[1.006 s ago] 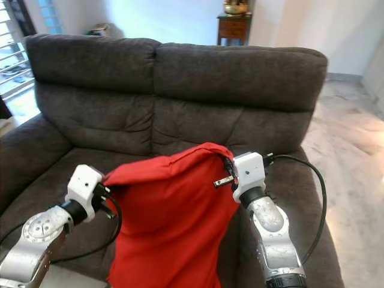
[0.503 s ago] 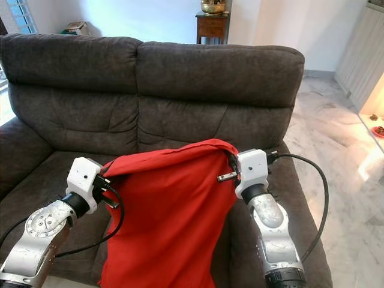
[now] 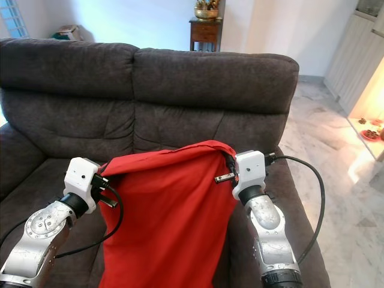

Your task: Move the pillow to the sofa from floor

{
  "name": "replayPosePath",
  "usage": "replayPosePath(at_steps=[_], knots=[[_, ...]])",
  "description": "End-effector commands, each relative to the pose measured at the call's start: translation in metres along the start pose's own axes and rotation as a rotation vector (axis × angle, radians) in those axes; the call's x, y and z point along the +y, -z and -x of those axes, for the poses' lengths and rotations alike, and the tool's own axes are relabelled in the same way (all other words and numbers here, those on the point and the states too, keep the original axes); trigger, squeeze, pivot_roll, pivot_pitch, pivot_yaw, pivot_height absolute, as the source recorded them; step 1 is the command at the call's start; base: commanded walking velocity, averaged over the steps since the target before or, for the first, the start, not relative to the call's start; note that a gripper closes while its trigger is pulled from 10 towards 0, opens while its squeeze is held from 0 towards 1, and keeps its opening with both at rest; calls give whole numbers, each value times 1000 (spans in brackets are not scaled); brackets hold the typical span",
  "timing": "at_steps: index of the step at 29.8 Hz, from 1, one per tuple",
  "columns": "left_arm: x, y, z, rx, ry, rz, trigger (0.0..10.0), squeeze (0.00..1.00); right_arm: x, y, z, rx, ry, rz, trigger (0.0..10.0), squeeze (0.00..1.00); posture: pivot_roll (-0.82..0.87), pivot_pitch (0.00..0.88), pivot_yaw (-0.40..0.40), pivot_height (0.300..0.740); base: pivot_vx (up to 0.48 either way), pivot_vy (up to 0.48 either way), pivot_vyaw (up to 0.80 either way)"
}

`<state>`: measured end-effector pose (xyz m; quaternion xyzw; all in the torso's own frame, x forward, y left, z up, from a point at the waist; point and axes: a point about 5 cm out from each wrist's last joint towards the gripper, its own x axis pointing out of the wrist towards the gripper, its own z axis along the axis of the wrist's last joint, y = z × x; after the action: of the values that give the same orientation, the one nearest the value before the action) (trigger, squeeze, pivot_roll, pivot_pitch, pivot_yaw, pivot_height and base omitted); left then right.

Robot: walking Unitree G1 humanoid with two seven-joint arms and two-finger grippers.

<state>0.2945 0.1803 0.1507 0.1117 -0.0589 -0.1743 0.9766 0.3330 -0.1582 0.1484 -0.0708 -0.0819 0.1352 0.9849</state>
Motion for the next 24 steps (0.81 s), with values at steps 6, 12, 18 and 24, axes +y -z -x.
replayPosePath(at_steps=[6,12,18,24], knots=[[4,-4,-1,-13,2,-16,10000,0,-9,-7,-3,-35,47,-6,10000,0,13,50,30,740,368,0,0],[-15,1,1,21,124,-4,10000,0,-14,-7,-2,-34,71,-8,10000,0,13,56,32,740,0,0,0],[-8,-1,1,14,91,-31,10000,0,-11,-14,-7,-73,34,10,10000,0,17,61,30,740,0,0,0],[8,-13,-4,-31,21,-36,10000,0,-11,-41,-21,-200,4,6,10000,0,21,65,31,740,0,0,0]])
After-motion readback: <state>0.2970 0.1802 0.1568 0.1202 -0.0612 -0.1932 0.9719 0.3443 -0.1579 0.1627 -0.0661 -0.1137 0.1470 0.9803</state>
